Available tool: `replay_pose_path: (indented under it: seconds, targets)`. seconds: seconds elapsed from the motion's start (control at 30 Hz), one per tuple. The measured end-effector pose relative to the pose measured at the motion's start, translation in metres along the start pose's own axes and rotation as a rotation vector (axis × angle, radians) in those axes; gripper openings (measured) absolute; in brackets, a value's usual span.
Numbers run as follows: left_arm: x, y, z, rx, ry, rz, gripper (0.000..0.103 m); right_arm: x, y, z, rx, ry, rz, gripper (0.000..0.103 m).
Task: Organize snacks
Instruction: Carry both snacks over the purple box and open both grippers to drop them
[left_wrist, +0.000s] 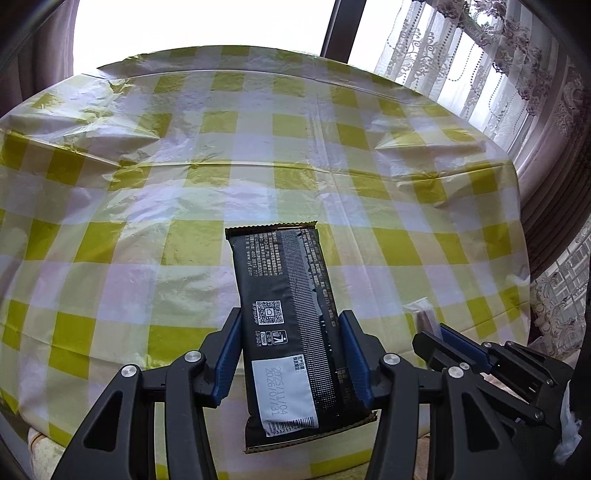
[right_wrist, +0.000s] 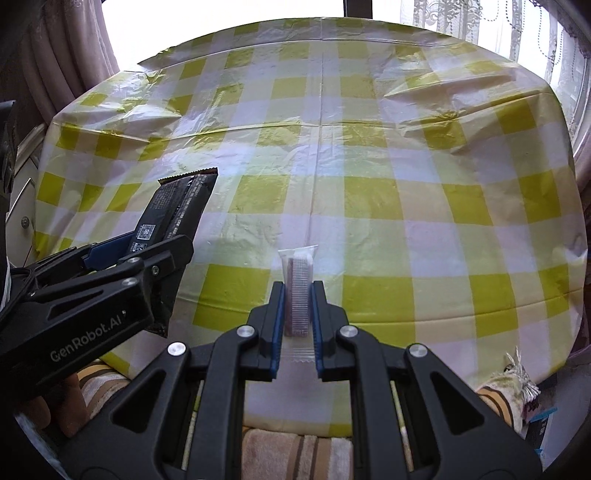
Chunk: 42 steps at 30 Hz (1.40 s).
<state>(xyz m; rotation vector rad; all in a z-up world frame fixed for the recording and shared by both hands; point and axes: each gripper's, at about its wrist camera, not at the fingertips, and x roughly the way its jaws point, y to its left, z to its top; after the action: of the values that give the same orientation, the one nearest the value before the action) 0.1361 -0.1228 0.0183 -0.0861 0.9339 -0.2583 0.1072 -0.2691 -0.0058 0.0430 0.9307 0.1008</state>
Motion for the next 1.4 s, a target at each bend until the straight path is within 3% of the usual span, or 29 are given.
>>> replay_pose_path:
  seconds: [0.43, 0.87, 1.0, 1.17, 1.4]
  targets:
    - [-0.033, -0.072, -0.022, 0.087, -0.018, -0.122, 0.052, -0.062, -0.06, -0.036, 0.083, -0.05, -0.077, 0.016]
    - [-0.062, -0.173, -0.056, 0.211, -0.001, -0.342, 0.052, -0.136, -0.161, -0.103, 0.178, -0.087, -0.239, 0.016]
    - [-0.063, -0.216, -0.073, 0.274, 0.039, -0.411, 0.052, -0.152, -0.201, -0.13, 0.238, -0.091, -0.291, 0.016]
    - [-0.047, -0.274, -0.096, 0.345, 0.149, -0.493, 0.052, -0.152, -0.245, -0.168, 0.318, -0.071, -0.361, 0.016]
    - [-0.002, -0.342, -0.123, 0.446, 0.305, -0.437, 0.052, -0.128, -0.293, -0.211, 0.414, -0.001, -0.385, 0.016]
